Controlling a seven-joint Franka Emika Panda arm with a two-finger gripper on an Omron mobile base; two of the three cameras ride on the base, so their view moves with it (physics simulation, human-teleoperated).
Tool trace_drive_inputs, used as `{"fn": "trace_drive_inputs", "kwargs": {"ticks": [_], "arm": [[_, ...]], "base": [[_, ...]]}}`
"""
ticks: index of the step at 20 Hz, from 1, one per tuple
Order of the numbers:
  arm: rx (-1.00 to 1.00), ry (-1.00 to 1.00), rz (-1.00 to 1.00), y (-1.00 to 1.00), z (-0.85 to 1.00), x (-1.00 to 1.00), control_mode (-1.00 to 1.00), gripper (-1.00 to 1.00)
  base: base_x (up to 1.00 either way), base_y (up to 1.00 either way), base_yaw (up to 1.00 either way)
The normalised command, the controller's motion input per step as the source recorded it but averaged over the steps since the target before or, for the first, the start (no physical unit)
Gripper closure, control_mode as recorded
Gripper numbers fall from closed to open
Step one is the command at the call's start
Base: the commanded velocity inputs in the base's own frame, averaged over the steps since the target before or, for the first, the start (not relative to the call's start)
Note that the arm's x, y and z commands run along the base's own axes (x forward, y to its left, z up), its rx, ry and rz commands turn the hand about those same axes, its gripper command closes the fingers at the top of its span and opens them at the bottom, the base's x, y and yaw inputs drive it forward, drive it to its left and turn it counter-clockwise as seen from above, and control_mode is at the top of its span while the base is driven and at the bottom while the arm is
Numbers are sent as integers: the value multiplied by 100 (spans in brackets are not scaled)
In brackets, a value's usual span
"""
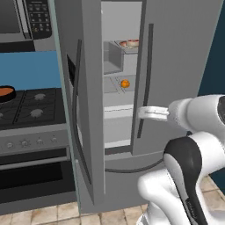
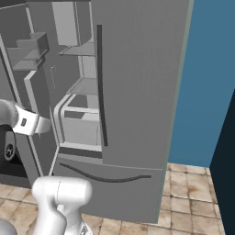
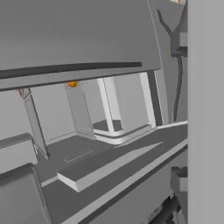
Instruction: Retrieve the steak from the fridge and place it on the saucepan with marinade on the stove.
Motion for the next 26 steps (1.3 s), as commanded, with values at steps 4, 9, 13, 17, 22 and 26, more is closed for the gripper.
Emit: {"fn": "trace_drive_inputs", "kwargs": {"ticks": [4, 9, 13, 17, 22, 26], "arm": [[13, 0, 26, 0, 0, 12, -100, -100], [11, 0, 24, -1, 0, 18, -100, -100], [9, 0, 21, 0, 0, 32, -100, -100], [2, -2, 12, 0, 0, 42, -100, -100], [0, 0, 1, 3, 0, 52, -100, -100], [0, 0, 0, 11, 0, 59, -100, -100]], "base": [[0, 0, 0], [0, 0, 0], [0, 0, 0], [0, 0, 0], [0, 0, 0], [0, 0, 0]]}}
